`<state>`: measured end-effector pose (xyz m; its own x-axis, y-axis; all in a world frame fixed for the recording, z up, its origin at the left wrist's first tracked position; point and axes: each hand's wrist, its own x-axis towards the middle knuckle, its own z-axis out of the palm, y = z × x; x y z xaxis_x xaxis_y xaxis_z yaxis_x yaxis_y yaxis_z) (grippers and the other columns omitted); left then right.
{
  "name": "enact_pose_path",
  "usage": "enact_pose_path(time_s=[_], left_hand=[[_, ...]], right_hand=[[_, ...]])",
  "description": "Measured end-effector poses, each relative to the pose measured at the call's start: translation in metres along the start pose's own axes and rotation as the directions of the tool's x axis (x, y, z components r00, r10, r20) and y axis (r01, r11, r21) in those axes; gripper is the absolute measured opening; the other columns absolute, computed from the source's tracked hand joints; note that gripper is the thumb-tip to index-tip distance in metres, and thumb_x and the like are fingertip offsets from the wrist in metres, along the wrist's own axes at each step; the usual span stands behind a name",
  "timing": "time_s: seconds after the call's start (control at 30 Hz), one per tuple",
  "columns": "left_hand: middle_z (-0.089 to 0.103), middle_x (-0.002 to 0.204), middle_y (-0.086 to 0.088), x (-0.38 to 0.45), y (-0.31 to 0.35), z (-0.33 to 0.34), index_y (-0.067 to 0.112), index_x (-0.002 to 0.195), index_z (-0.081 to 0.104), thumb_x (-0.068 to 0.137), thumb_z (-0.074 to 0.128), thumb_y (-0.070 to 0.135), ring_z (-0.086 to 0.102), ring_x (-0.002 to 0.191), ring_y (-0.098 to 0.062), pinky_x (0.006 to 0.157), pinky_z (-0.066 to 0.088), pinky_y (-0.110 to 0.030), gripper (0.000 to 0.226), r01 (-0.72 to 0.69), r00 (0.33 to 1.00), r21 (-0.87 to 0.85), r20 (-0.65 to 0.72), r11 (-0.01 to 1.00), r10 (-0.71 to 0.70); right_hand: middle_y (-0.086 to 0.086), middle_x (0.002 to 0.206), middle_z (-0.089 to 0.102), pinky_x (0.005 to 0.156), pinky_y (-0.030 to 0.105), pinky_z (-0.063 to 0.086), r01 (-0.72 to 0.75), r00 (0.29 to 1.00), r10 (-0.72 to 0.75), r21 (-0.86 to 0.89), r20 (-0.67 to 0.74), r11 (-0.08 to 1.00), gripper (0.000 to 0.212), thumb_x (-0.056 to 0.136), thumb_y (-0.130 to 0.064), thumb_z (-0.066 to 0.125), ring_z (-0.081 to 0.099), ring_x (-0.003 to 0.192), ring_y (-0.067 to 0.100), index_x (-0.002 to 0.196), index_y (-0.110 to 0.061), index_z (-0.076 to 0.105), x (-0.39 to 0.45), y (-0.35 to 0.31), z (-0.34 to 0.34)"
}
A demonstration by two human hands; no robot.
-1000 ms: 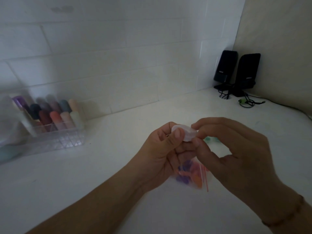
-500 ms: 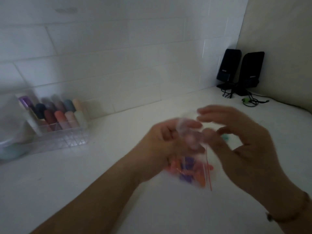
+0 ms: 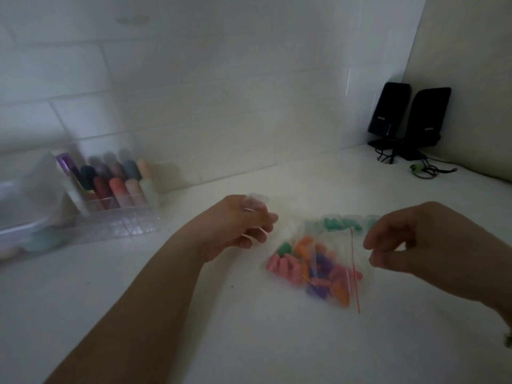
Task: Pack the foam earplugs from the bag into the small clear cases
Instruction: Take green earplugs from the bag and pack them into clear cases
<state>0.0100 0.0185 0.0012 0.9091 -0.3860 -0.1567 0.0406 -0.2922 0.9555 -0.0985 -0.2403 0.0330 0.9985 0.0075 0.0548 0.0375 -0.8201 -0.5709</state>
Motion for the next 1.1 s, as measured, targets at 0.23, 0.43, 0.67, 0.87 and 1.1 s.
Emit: enact_pose_path(time_s=[0.23,0.43,0.67,0.87,1.1], left_hand=[[0.073,0.087,-0.014,-0.003,-0.002,0.012,0.009,0.084,0.066,0.066,0.088,0.012,0.064,0.070,-0.014,0.067,0.052,-0.031,0.029,-0.091,0.996,0.359,0.045,0.929,0.080],[0.071,0.077,0.007,-0.004,-0.001,0.023,0.010,0.089,0.069,0.068,0.082,0.007,0.063,0.065,0.003,0.069,0.051,-0.020,0.025,-0.142,0.989,0.415,0.036,0.899,0.140],[0.072,0.074,0.007,-0.004,-0.003,0.029,0.010,0.089,0.067,0.068,0.079,0.004,0.063,0.065,0.001,0.065,0.051,-0.020,0.025,-0.181,0.983,0.386,0.032,0.905,0.183],[0.067,0.070,0.015,-0.004,-0.002,0.030,0.016,0.084,0.067,0.068,0.078,0.004,0.060,0.064,0.003,0.061,0.045,-0.013,0.023,-0.230,0.973,0.385,0.066,0.894,0.221],[0.064,0.072,0.013,-0.005,-0.002,0.031,0.017,0.082,0.067,0.064,0.080,0.007,0.058,0.066,-0.004,0.063,0.047,-0.022,0.025,-0.275,0.960,0.310,0.145,0.910,0.241]], right_hand=[[-0.030,0.135,0.023,0.104,0.029,0.031,0.250,0.967,-0.229,-0.253,0.112,0.935,0.019,0.081,-0.049,0.062,0.019,0.126,0.005,0.097,-0.060,0.065,0.005,0.008,0.030],[-0.026,0.151,-0.026,0.116,0.043,0.002,0.345,0.936,-0.298,-0.313,0.189,0.885,0.063,0.073,-0.061,0.009,-0.030,0.140,0.011,0.117,-0.056,0.054,0.007,-0.001,0.056],[-0.006,0.156,0.025,0.102,0.050,0.034,0.325,0.935,-0.355,-0.452,0.020,0.831,0.029,0.082,-0.055,0.046,0.016,0.143,0.032,0.106,-0.054,0.063,0.017,0.009,0.070],[0.003,0.152,0.035,0.094,0.055,0.043,0.280,0.934,-0.356,-0.558,-0.028,0.781,0.034,0.068,-0.064,0.058,0.024,0.137,0.037,0.093,-0.046,0.069,0.025,0.009,0.080],[-0.011,0.153,0.026,0.113,0.047,0.027,0.225,0.965,-0.250,-0.249,-0.074,0.942,0.038,0.073,-0.038,0.079,0.013,0.144,0.022,0.109,-0.036,0.068,0.027,0.005,0.077]])
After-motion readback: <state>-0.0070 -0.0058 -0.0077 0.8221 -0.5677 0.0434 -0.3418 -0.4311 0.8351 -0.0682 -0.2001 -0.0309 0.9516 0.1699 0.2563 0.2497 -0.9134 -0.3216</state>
